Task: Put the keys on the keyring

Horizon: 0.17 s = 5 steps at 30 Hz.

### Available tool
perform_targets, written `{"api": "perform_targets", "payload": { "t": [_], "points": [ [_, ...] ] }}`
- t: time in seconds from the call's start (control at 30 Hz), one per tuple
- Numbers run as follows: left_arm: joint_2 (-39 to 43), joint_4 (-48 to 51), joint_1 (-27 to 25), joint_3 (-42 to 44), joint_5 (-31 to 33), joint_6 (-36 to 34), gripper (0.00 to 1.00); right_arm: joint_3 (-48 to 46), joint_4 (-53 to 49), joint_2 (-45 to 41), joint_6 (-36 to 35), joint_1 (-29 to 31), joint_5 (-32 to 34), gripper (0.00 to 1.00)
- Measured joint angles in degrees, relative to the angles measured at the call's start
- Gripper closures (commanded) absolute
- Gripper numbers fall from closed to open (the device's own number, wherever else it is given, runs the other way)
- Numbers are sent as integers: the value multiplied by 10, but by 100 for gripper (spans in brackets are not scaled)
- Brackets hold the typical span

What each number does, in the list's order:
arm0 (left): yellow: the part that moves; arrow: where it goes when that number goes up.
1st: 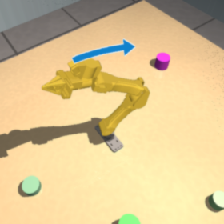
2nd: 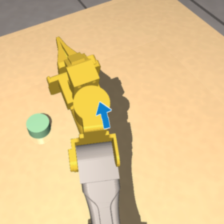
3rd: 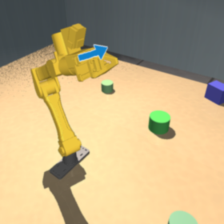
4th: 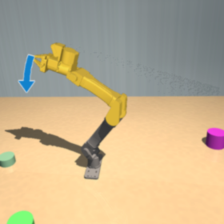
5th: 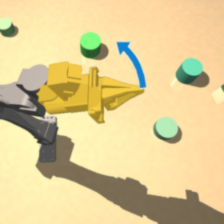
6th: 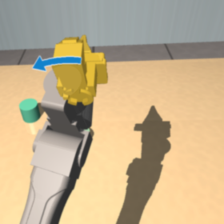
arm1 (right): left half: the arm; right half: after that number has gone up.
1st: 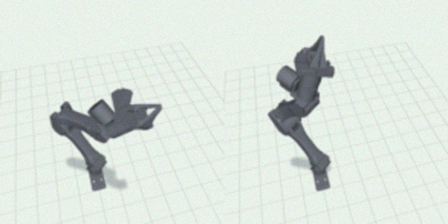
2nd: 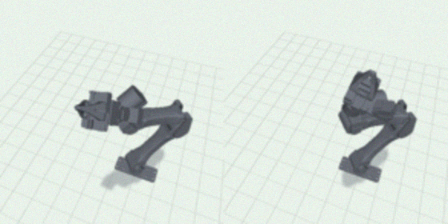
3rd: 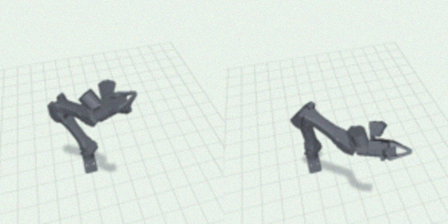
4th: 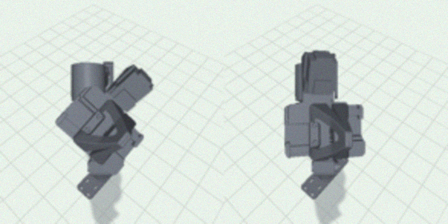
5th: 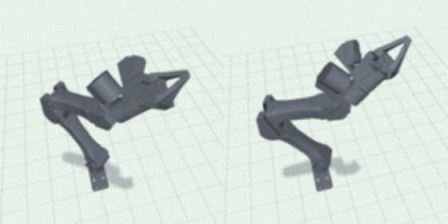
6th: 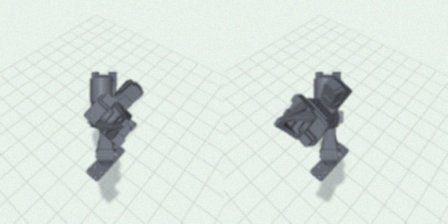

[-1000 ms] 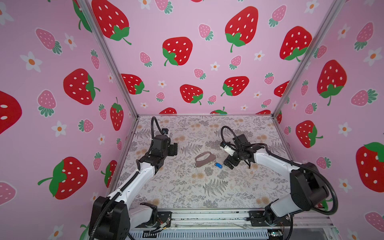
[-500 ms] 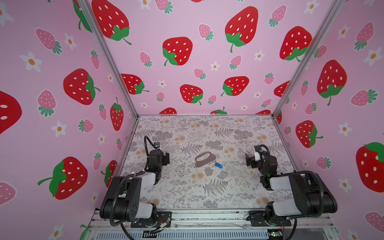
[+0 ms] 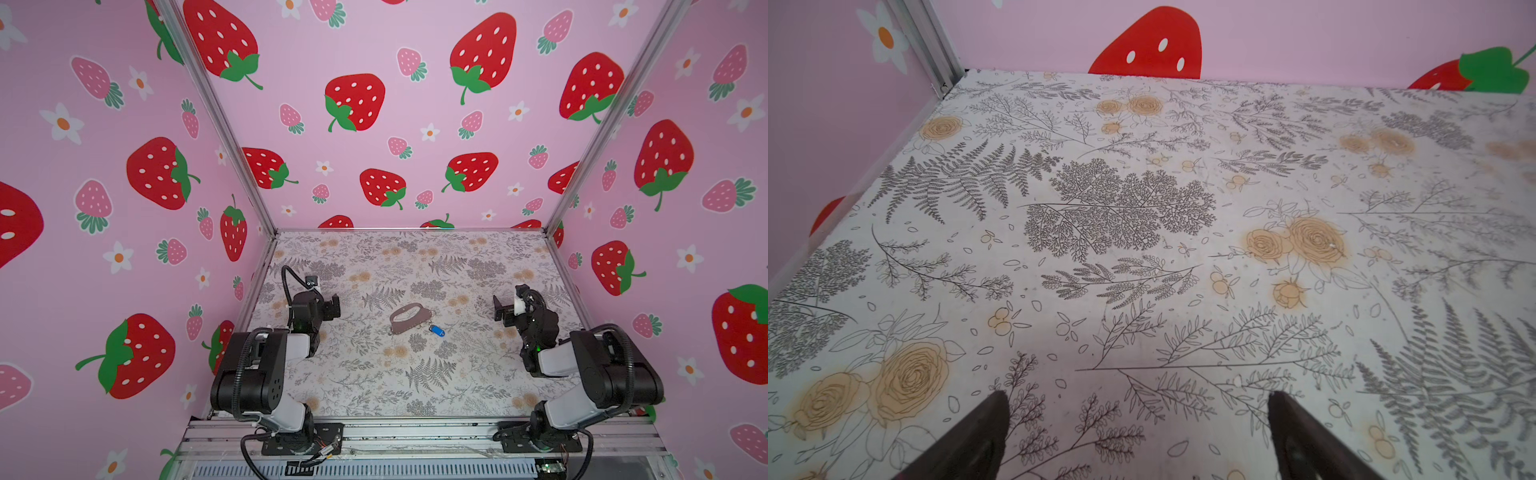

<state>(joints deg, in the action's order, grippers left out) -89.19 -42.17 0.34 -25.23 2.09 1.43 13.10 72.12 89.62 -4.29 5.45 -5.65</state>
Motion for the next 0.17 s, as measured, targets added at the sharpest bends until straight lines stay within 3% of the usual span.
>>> {"api": "perform_targets", "payload": {
  "t": [0.17],
  "points": [
    [0,0,0,0,-2,0,1,5,-1,0,0,0,0,1]
  ]
}}
